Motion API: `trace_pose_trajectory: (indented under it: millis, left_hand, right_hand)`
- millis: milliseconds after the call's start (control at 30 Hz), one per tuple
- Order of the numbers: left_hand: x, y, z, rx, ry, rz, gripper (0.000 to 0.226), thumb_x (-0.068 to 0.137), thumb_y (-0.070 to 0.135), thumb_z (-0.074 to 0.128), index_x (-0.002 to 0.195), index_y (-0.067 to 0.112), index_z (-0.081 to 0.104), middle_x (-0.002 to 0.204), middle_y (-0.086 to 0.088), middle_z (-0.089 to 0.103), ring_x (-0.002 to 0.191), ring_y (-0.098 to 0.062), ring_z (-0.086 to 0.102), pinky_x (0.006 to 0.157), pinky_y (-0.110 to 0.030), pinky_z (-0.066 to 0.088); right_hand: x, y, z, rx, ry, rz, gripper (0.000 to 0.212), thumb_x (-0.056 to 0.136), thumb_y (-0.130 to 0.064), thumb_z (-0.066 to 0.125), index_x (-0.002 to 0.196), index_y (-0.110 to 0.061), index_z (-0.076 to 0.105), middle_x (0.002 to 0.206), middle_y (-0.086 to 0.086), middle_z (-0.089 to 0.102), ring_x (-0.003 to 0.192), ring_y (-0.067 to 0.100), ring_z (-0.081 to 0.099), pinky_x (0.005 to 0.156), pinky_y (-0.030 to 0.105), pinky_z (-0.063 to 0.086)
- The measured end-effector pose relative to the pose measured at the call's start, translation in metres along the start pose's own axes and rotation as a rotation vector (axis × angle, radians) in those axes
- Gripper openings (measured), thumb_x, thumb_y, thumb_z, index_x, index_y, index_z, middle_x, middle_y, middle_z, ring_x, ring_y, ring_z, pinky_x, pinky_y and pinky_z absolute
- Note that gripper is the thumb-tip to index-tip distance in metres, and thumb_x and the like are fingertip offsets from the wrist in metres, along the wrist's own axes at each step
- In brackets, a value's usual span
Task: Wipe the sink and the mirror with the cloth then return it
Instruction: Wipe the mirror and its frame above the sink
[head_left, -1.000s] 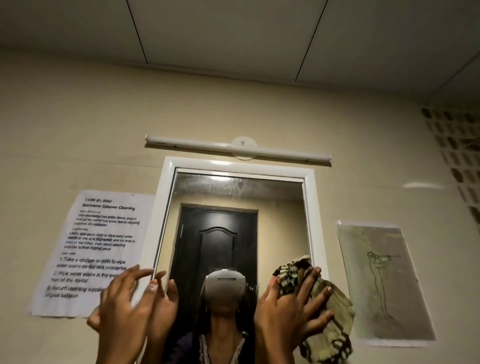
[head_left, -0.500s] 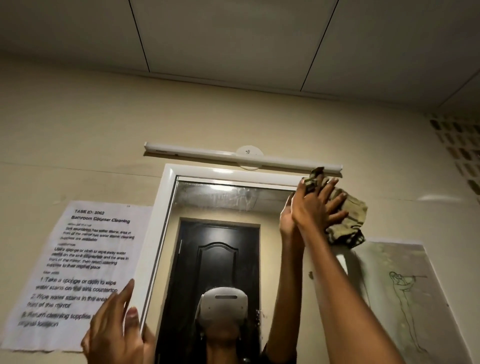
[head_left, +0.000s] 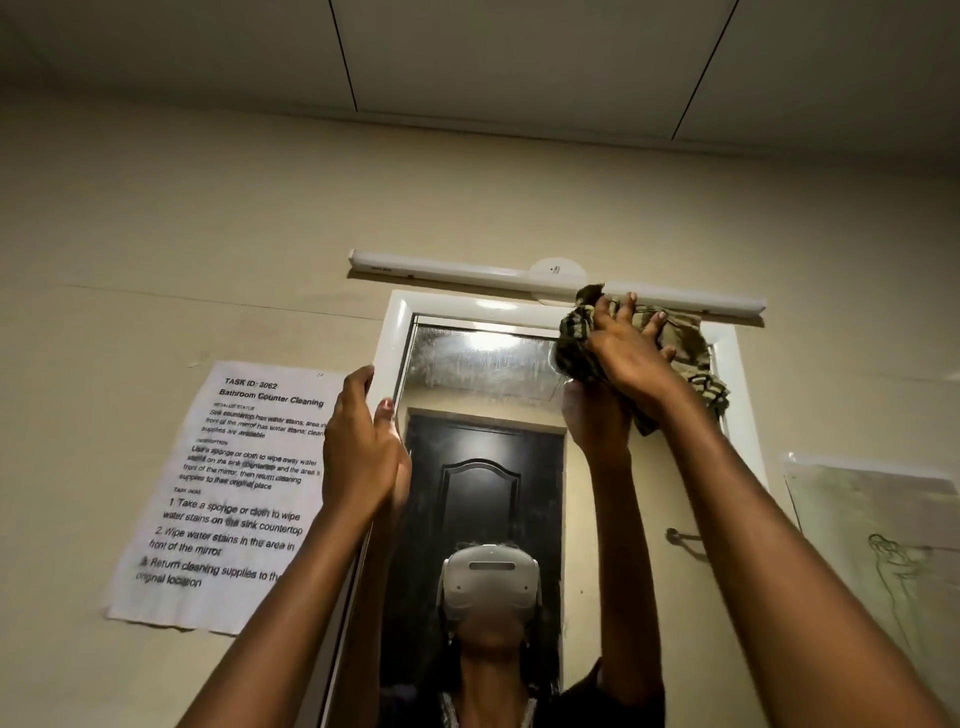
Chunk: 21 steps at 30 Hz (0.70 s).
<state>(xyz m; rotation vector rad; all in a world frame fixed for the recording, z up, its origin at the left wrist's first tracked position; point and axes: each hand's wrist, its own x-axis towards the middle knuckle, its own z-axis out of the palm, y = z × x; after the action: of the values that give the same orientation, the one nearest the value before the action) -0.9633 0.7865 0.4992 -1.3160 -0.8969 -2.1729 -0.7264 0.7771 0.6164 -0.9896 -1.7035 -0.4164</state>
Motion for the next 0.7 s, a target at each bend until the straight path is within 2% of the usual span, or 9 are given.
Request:
trace_pose_trajectory:
  millis: [67,133,167,267,300,400,500,633,700]
  left_hand:
    - [0.004,-0.004,0.002,0.017,0.004,0.022,0.04,0.092,0.009,0.048,0.131,0.012,0.043,0.132,-0.014,0.055,0.118,-0.031,0.054,0.092,-0.028,0.04]
    - [0.001,-0.009,0.001,0.016,0.008,0.049,0.042,0.092,0.009,0.049,0.133,0.011,0.043,0.133,-0.014,0.055,0.12,-0.03,0.053,0.095,-0.027,0.038]
    - [0.0,-0.011,0.0,0.0,0.009,0.057,0.042,0.092,0.008,0.049,0.134,0.011,0.044,0.134,-0.014,0.054,0.121,-0.029,0.053,0.096,-0.028,0.038]
    - [-0.002,-0.011,-0.001,-0.067,0.011,0.061,0.043,0.093,0.007,0.046,0.135,0.012,0.044,0.136,-0.013,0.053,0.123,-0.026,0.051,0.099,-0.029,0.039]
    - [-0.001,-0.01,-0.001,-0.095,0.024,0.063,0.041,0.094,0.008,0.045,0.134,0.013,0.045,0.136,-0.012,0.052,0.124,-0.022,0.049,0.1,-0.027,0.038]
    - [-0.001,-0.007,-0.003,-0.191,0.072,0.045,0.038,0.096,0.012,0.039,0.134,0.014,0.046,0.138,-0.008,0.051,0.121,-0.008,0.043,0.1,-0.022,0.034]
    - [-0.004,-0.008,-0.004,-0.24,0.095,0.08,0.041,0.097,0.025,0.037,0.138,0.018,0.041,0.143,-0.002,0.044,0.131,-0.012,0.038,0.103,-0.023,0.031]
    - [-0.004,-0.011,-0.005,-0.213,0.122,0.178,0.05,0.092,0.036,0.029,0.14,0.023,0.035,0.142,0.014,0.03,0.14,-0.008,0.021,0.114,-0.036,0.026]
    - [-0.003,-0.013,-0.003,-0.155,0.112,0.221,0.052,0.091,0.036,0.028,0.142,0.025,0.032,0.144,0.016,0.026,0.14,-0.009,0.02,0.114,-0.047,0.027]
  right_hand:
    - [-0.004,0.015,-0.003,-0.292,0.026,-0.088,0.059,0.099,-0.037,0.031,0.149,-0.036,0.0,0.159,0.0,-0.012,0.143,0.04,-0.012,0.112,0.061,-0.002]
    - [-0.008,0.031,0.0,-0.538,0.174,-0.174,0.059,0.095,-0.053,0.025,0.148,-0.042,0.002,0.16,-0.002,0.002,0.142,0.037,0.008,0.11,0.058,0.01]
    - [-0.008,0.037,0.002,-0.566,0.248,-0.197,0.061,0.091,-0.059,0.02,0.147,-0.043,0.004,0.16,-0.004,0.006,0.141,0.034,0.012,0.109,0.057,0.009]
    - [-0.006,0.045,0.016,-0.497,0.374,-0.181,0.066,0.085,-0.062,0.011,0.148,-0.042,0.004,0.16,-0.004,0.001,0.146,0.029,-0.002,0.111,0.055,-0.012]
    - [-0.003,0.042,0.022,-0.464,0.396,-0.152,0.066,0.086,-0.06,0.011,0.148,-0.039,0.004,0.16,-0.001,-0.001,0.146,0.028,-0.005,0.111,0.054,-0.014]
    - [0.009,0.014,0.04,-0.358,0.435,-0.088,0.064,0.09,-0.053,0.021,0.149,-0.032,0.01,0.16,0.005,0.0,0.146,0.03,-0.006,0.117,0.053,-0.007]
    - [0.022,-0.029,0.067,-0.318,0.446,-0.11,0.059,0.095,-0.048,0.023,0.149,-0.026,0.014,0.16,0.004,0.002,0.146,0.028,-0.009,0.118,0.052,-0.004]
    - [0.022,-0.106,0.116,-0.253,0.338,-0.254,0.059,0.097,-0.04,0.021,0.149,-0.017,0.003,0.159,0.003,-0.007,0.144,0.025,-0.016,0.117,0.051,-0.009]
    - [0.018,-0.141,0.135,-0.284,0.254,-0.354,0.058,0.098,-0.038,0.023,0.149,-0.016,0.006,0.159,0.004,-0.003,0.145,0.026,-0.012,0.116,0.05,-0.012]
